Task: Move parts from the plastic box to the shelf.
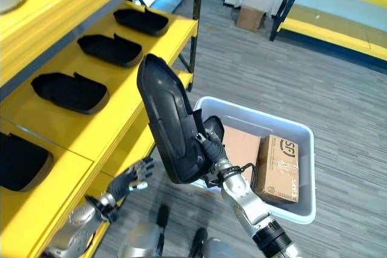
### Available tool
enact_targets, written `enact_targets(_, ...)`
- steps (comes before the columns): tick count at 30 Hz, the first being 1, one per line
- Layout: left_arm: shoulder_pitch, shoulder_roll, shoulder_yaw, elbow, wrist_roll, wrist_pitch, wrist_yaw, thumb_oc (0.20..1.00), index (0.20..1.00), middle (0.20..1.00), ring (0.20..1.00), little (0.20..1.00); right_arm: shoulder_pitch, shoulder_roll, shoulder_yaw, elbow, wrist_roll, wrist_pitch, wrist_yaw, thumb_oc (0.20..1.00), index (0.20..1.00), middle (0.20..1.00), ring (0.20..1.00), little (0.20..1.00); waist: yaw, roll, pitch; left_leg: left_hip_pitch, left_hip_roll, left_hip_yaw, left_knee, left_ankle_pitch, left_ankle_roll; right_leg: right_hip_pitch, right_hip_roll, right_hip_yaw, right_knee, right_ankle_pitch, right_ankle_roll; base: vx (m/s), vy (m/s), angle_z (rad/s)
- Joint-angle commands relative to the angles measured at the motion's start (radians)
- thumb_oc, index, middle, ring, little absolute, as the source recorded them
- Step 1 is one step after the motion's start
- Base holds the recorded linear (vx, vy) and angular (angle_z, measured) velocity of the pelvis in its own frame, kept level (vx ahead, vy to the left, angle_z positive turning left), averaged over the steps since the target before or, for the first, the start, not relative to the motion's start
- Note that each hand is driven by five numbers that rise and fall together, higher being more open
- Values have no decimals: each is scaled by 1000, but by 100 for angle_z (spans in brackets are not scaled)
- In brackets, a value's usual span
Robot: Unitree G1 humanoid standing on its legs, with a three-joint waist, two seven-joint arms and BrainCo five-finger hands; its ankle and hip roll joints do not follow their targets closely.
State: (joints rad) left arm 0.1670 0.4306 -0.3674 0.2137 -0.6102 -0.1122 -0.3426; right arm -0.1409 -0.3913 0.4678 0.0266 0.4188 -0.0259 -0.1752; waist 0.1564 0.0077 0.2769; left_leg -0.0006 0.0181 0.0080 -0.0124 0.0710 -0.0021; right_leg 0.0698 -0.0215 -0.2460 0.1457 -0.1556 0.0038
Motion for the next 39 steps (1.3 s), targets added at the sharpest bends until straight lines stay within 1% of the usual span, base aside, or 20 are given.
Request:
enact_targets(1,-30,-16,-13,-30,-34,-33,-11,1000,1000,1000,1000,1000,-45,-9,-52,-95,31,-101,38,200,200,200,200,200,20,-18,-54,5,-57,-26,2,-51,5,4,3,48,-127,136,59,-90,-171,50)
enact_targets(3,-23,-22,-13,-21,-35,-49,-24,1000,1000,1000,1000,1000,-33,-11,-60,-93,32,-111,46,200,200,200,200,200,10,-13,-57,-8,-57,-16,1,-47,0,0,-1,52,-151,149,62,-106,-141,25)
enact_targets(5,-24,-24,-11,-12,-12,-44,-48,1000,1000,1000,1000,1000,-14,-9,-72,-99,26,-111,41,200,200,200,200,200,-9,-8,-59,-12,-52,42,9,-51,-5,-1,-7,32,-160,157,68,-92,-131,39)
enact_targets(6,-39,-24,-19,10,19,-33,-85,1000,1000,1000,1000,1000,18,-13,-84,-118,28,-112,9,200,200,200,200,200,-47,-5,-58,-13,-28,193,28,-59,-20,6,-26,-27,-164,159,75,-176,-144,51)
enact_targets(7,-59,-27,-38,31,42,-39,-108,1000,1000,1000,1000,1000,37,-17,-93,-125,31,-104,-5,200,200,200,200,200,-78,-9,-54,-21,3,291,77,-70,-33,5,-48,-67,-158,159,74,-171,-112,100)
enact_targets(10,-61,-32,-55,28,39,-46,-116,1000,1000,1000,1000,1000,30,-22,-107,-97,39,-108,36,200,200,200,200,200,-90,-21,-41,-48,48,320,197,-108,-46,2,-78,-82,-141,153,63,-120,-45,186)
enact_targets(12,-56,-33,-56,15,54,-39,-114,1000,1000,1000,1000,1000,8,-30,-108,-81,31,-97,54,200,200,200,200,200,-96,-23,-43,-31,110,333,276,-163,-58,-6,-111,-95,-113,135,60,-46,55,5)
enact_targets(13,-51,-32,-48,12,36,-28,-120,1000,1000,1000,1000,1000,0,-37,-102,-76,35,-89,52,200,200,200,200,200,-97,-20,-55,-10,157,330,282,-154,-70,-19,-130,-106,-96,126,55,-15,88,5)
enact_targets(14,-48,-32,-44,7,31,-20,-123,1000,1000,1000,1000,1000,-2,-37,-102,-76,33,-85,51,200,200,200,200,200,-95,-17,-62,0,174,318,275,-139,-78,-24,-135,-106,-95,124,55,-42,87,-8)
enact_targets(16,-28,-28,-24,1,32,-8,-129,1000,1000,1000,1000,1000,-5,-39,-99,-71,32,-67,70,200,200,200,200,200,-86,-8,-84,12,218,279,232,-55,-100,-42,-144,-114,-91,125,42,-55,87,5)
enact_targets(17,-24,-27,-22,4,34,-10,-134,1000,1000,1000,1000,1000,-4,-40,-97,-70,33,-64,72,200,200,200,200,200,-85,-5,-88,14,230,271,226,-37,-106,-43,-146,-114,-89,122,41,-64,129,-1)
enact_targets(18,-11,-27,-17,12,35,-14,-142,1000,1000,1000,1000,1000,-2,-49,-89,-75,30,-61,85,200,200,200,200,200,-83,4,-95,14,269,249,212,17,-123,-47,-155,-120,-85,116,40,-39,163,10)
enact_targets(20,-8,-35,-23,17,22,-22,-145,1000,1000,1000,1000,1000,-1,-71,-75,-96,19,-52,84,200,200,200,200,200,-84,27,-99,10,307,249,208,69,-137,-68,-178,-146,-61,105,39,-94,295,48)
enact_targets(21,-11,-40,-31,15,15,-21,-137,1000,1000,1000,1000,1000,-3,-82,-69,-103,18,-47,78,200,200,200,200,200,-86,43,-100,12,320,253,214,75,-154,-76,-189,-158,-40,83,45,-115,316,53)
enact_targets(25,-31,-45,-44,26,-17,-40,-107,1000,1000,1000,1000,1000,-47,-103,-59,-105,6,-35,66,200,200,200,200,200,-90,83,-83,9,316,279,205,90,-160,-127,-217,-206,49,52,43,-211,261,70)
enact_targets(27,-33,-43,-45,31,-31,-42,-98,1000,1000,1000,1000,1000,-70,-89,-54,-92,-4,-8,57,200,200,200,200,200,-87,103,-70,8,323,318,189,127,-172,-126,-220,-245,91,22,34,-227,301,83)
enact_targets(29,-22,-45,-45,32,-28,-53,-92,1000,1000,1000,1000,1000,-74,-85,-52,-87,-11,4,68,200,200,200,200,200,-80,103,-66,-3,317,311,194,139,-169,-114,-217,-245,91,17,35,-146,269,64)
enact_targets(35,-6,-37,-47,20,27,-64,-50,1000,1000,1000,1000,1000,-93,-78,-53,-59,3,15,103,200,200,200,200,200,-47,93,-67,7,261,297,154,88,-149,-58,-222,-239,36,52,63,-125,274,29)
enact_targets(38,8,-18,-31,4,37,-77,-9,1000,1000,1000,1000,1000,-90,-74,-55,-67,-43,7,87,200,200,200,200,200,-27,75,-71,29,216,288,120,17,-125,-28,-232,-226,-4,87,88,-128,244,17)
enact_targets(39,14,-9,-24,-3,29,-78,12,1000,1000,1000,1000,1000,-93,-76,-59,-69,-91,-8,57,200,200,200,200,200,-19,68,-72,31,197,296,110,-6,-102,-24,-241,-232,-21,113,91,-189,294,47)
